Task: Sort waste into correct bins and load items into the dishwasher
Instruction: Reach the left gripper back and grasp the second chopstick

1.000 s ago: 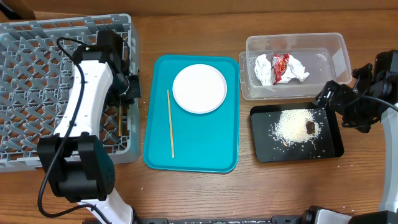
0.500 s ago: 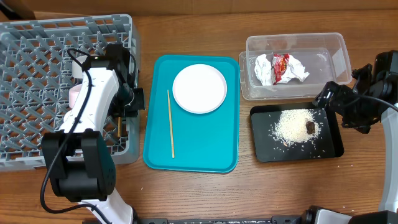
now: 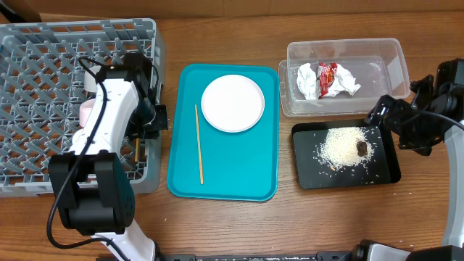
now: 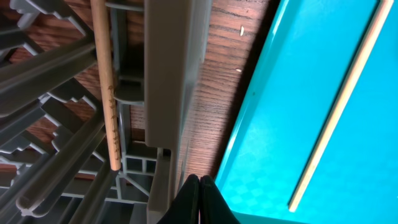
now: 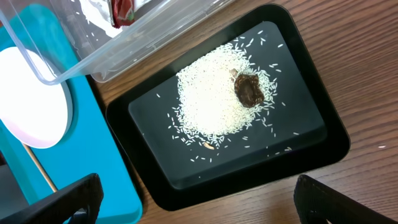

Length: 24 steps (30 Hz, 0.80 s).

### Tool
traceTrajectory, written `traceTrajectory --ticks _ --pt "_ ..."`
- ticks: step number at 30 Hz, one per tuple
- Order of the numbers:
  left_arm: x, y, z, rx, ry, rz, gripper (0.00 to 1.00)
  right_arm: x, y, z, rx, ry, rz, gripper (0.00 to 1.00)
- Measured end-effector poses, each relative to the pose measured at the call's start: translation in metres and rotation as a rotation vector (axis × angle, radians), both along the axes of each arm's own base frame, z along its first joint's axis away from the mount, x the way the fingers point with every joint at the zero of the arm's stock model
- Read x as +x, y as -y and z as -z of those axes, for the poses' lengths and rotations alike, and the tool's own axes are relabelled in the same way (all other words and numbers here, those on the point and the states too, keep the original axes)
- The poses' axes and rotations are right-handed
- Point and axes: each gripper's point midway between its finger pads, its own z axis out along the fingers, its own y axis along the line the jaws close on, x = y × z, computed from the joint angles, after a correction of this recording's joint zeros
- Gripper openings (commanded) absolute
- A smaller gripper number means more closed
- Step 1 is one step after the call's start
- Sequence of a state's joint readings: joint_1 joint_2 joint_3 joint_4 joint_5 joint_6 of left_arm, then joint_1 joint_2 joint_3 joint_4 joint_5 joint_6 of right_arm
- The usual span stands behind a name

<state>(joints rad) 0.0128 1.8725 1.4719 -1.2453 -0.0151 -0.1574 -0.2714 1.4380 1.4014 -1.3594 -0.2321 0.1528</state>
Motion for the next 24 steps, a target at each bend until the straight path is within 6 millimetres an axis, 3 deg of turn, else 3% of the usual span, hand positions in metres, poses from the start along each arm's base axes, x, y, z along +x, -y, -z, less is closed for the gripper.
traceTrajectory --ticks 8,13,14,16,17,18,24 --pt "0.003 0.01 -0.002 -0.03 0.01 0.004 0.15 0.0 0.0 0.0 0.001 -0.001 0.001 1.0" --pt "0.013 0.042 -0.006 -0.07 0.051 0.031 0.22 0.0 0.0 0.0 0.0 0.0 0.0 1.0" --pt "0.014 0.053 -0.006 -0.078 0.058 0.056 0.52 0.0 0.0 0.0 0.0 0.0 0.0 1.0" --pt "0.015 0.071 -0.006 -0.092 0.074 0.091 0.77 0.0 0.0 0.0 0.0 0.0 0.0 1.0" --pt "0.016 0.081 -0.007 -0.101 0.083 0.108 1.0 0.0 0.0 0.0 0.0 -0.001 0.0 1.0" --pt "0.015 0.101 -0.007 -0.132 0.09 0.147 1.0 0.0 0.0 0.0 0.0 0.0 0.0 1.0" --pt "0.016 0.127 -0.008 -0.153 0.119 0.208 1.0 0.0 0.0 0.0 0.0 0.0 0.0 1.0"
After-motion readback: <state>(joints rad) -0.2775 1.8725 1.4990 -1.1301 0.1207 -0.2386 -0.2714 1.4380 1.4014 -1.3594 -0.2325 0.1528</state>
